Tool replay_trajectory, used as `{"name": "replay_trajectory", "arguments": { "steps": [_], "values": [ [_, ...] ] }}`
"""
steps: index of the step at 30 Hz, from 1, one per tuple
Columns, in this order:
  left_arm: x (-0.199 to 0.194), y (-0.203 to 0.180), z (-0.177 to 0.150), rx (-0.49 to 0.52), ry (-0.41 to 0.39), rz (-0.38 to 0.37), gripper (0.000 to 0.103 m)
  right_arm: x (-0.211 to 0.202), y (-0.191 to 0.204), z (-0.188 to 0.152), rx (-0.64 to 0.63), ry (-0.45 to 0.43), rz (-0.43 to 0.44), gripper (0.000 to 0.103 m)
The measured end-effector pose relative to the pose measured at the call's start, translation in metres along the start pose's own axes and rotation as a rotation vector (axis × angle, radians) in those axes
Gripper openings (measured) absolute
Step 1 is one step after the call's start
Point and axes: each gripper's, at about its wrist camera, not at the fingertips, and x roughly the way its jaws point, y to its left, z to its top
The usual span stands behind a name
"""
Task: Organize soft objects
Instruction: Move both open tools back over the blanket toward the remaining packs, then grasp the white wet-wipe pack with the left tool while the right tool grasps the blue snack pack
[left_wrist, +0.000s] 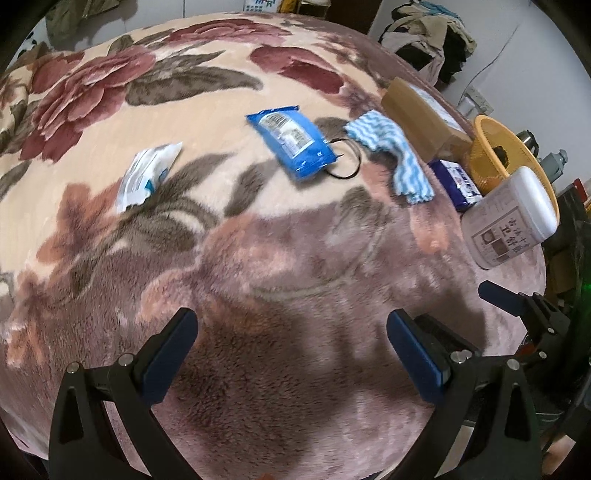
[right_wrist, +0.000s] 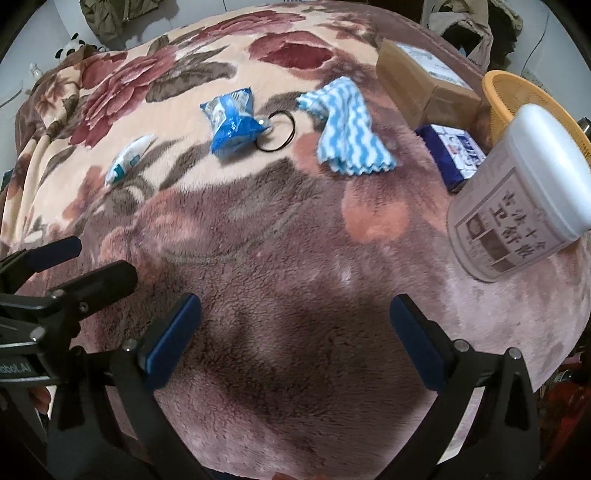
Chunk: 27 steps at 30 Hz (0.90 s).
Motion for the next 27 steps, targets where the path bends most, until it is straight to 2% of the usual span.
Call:
{"name": "replay_trajectory", "arguments": {
  "steps": [13,27],
  "values": [
    [0.007,0.042,-0.005,-0.074,0.012,0.012,0.102,0.020,0.026,0.004,-0.040,0.032,0.018,0.103],
    [0.013,0.134,0.012,-0.257,-0.005,0.045,0.102,0.049,0.064,0.029,-0.104,0.059,0.058,0.103]
  ]
}}
